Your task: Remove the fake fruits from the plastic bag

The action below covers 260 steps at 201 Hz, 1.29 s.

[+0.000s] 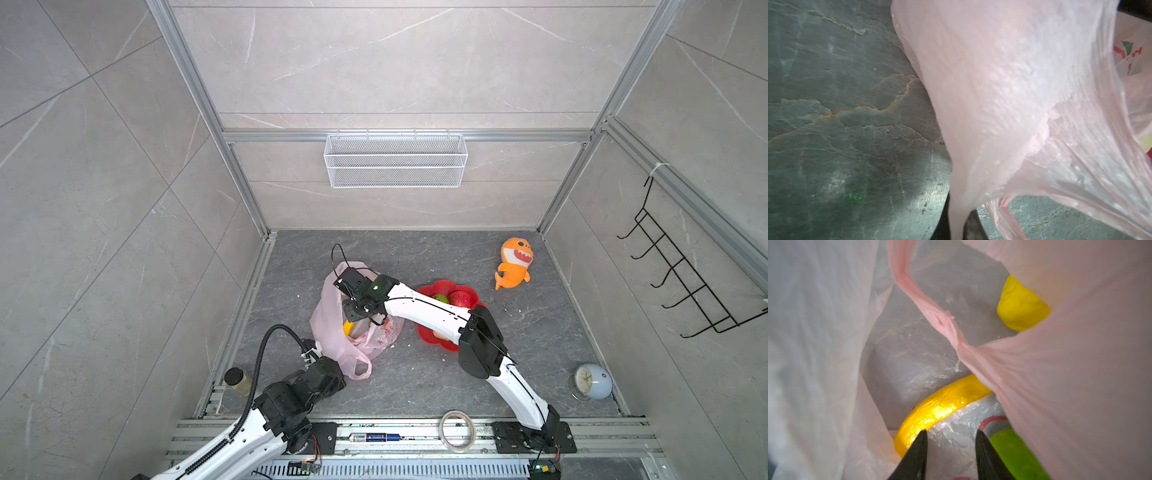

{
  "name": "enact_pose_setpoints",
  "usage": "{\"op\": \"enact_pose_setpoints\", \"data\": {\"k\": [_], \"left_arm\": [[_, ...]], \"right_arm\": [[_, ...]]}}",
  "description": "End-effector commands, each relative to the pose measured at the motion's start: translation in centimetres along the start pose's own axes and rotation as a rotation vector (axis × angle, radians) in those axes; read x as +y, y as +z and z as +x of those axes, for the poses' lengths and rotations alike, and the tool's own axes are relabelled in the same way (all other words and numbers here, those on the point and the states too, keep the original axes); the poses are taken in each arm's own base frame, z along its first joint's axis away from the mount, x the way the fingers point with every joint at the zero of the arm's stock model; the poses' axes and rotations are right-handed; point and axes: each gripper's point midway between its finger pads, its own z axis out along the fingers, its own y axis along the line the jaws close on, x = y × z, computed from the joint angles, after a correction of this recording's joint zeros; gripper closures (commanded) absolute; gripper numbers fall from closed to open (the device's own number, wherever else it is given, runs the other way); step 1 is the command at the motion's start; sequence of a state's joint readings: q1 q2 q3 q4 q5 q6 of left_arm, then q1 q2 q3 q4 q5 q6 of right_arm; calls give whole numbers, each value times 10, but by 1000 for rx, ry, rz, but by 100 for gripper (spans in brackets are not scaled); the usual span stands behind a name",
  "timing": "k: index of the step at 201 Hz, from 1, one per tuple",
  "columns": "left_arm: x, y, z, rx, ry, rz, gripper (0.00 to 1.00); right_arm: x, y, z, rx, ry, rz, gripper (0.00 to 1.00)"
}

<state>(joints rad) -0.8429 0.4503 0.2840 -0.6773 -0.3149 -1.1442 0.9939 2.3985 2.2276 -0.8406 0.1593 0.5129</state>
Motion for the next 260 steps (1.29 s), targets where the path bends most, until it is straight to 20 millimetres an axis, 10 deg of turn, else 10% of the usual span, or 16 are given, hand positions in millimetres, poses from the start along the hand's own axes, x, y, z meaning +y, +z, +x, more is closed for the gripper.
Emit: {"op": "enact_pose_setpoints", "data": {"k": [1, 82, 260], "left_arm": [[-7, -9, -11, -32, 1, 9, 100], [-7, -18, -15, -63, -18, 50, 100], [-16, -17, -19, -77, 2, 77, 100]], "right_arm": [[-25, 13, -3, -1, 25, 106, 58], [-66, 40, -31, -28, 77, 230, 50], [-86, 67, -55, -131, 319, 228, 19]]}}
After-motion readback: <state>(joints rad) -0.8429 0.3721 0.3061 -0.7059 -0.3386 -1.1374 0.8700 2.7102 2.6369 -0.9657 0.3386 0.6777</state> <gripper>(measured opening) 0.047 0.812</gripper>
